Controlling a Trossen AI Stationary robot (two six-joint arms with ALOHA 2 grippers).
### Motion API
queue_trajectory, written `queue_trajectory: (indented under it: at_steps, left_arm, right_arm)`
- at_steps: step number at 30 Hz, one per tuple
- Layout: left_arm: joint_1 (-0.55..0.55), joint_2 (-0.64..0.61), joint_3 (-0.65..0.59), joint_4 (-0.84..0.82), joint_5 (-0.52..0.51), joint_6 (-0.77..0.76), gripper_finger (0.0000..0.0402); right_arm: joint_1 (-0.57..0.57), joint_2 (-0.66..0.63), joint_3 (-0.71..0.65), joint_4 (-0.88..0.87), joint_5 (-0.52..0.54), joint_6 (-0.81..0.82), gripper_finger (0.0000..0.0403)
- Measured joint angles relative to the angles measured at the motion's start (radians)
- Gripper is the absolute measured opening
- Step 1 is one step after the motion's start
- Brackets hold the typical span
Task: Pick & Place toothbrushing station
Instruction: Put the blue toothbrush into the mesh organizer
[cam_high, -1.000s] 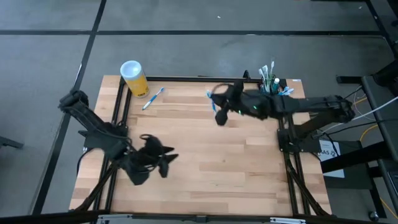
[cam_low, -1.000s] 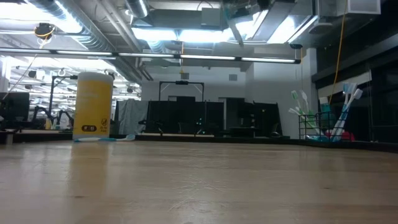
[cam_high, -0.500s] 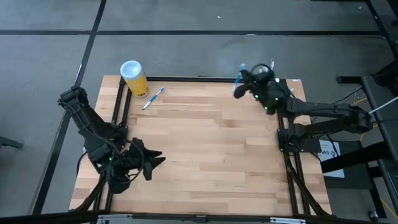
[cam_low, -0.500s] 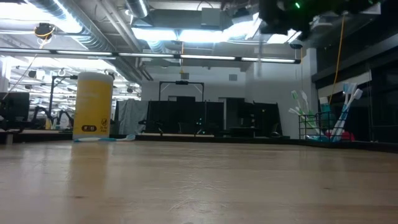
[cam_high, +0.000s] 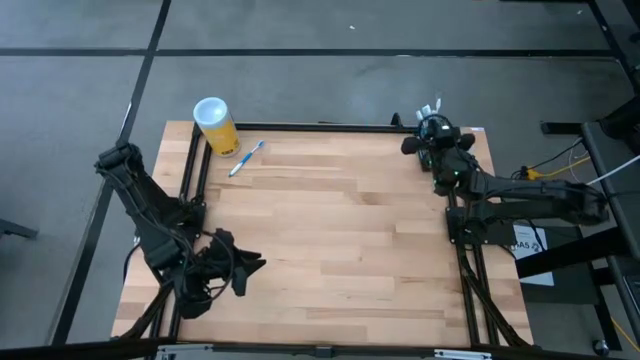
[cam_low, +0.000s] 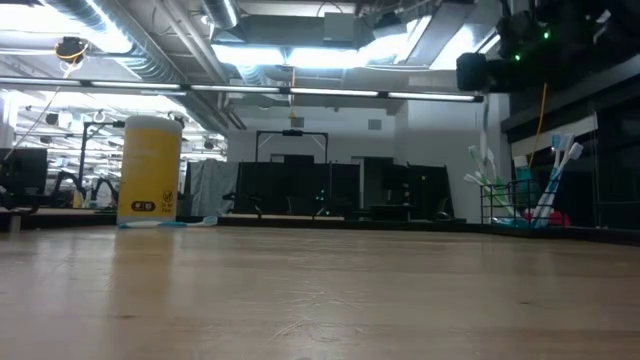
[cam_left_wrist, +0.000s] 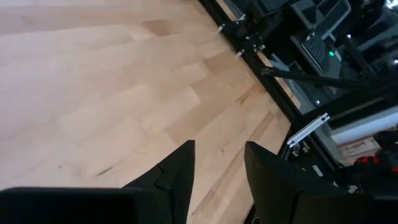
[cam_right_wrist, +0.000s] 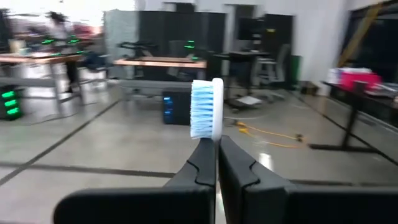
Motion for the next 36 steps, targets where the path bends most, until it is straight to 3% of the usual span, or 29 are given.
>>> queue_trajectory:
  at_steps: [7,13,28,36]
  left_arm:
    - [0.0,0.01,0.0,0.008,0.001,-0.037,0.0134]
    - [0.002,0.01,0.0,0.007,-0.001,-0.036,0.0134]
    - [-0.015,0.01,0.0,0.008,0.003,-0.035,0.0134]
    - [-0.04,0.01,0.0,0.022,-0.001,-0.052,0.0134]
  right_arm:
    - [-0.032,-0.046,-0.042,0.042,0.135,-0.08,0.0]
    - [-0.064,-0.075,-0.043,0.029,0.182,-0.167,0.0]
    - [-0.145,-0.092,-0.165,0.029,0.136,-0.047,0.0]
    - [-0.133,-0.092,-0.249,0.026,0.074,0.037,0.0014]
